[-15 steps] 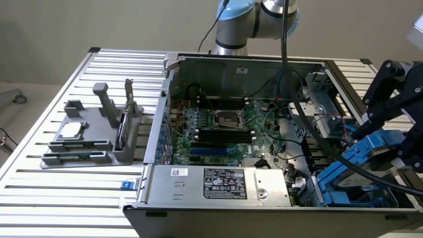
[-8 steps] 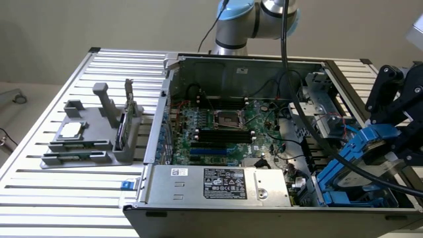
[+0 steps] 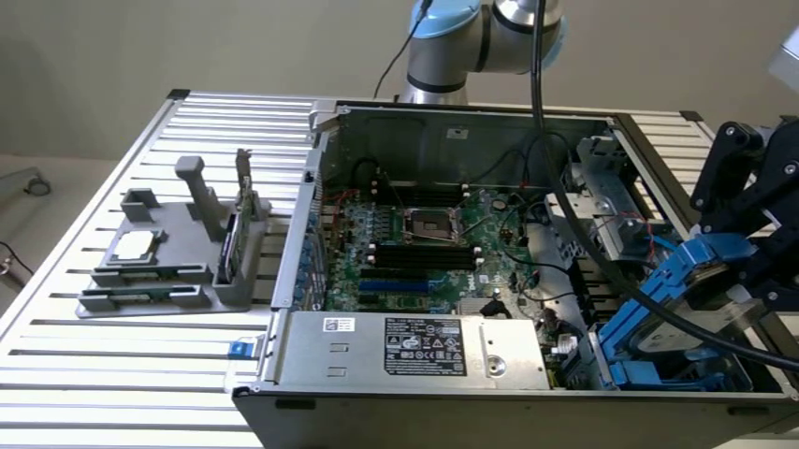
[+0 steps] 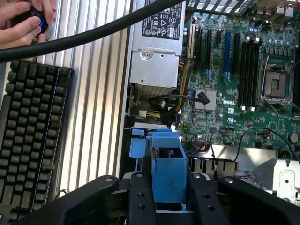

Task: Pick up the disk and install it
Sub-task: 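Insert the disk into the insertion slot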

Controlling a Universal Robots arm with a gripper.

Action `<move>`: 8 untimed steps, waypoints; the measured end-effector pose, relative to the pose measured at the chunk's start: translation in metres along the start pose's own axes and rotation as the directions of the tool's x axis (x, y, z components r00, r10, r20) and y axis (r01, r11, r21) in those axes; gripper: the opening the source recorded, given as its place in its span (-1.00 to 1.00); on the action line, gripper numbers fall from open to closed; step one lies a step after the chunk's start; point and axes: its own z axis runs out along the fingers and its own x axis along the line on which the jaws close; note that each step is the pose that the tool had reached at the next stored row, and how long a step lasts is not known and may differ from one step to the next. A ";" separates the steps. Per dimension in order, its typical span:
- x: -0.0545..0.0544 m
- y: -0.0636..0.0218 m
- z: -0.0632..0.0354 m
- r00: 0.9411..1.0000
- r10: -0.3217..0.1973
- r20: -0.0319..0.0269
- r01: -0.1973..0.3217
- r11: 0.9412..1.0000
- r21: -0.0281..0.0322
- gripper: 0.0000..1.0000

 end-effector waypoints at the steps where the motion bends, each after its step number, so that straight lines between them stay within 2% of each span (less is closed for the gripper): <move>1: 0.000 0.0000 0.0000 1.000 0.000 0.000 0.000 1.000 0.000 -0.36; 4: 0.000 -0.0001 0.0005 1.000 0.001 0.000 -0.001 1.000 0.000 -0.36; 8: 0.000 -0.0002 0.0028 1.000 0.003 0.009 -0.003 1.000 0.001 -0.36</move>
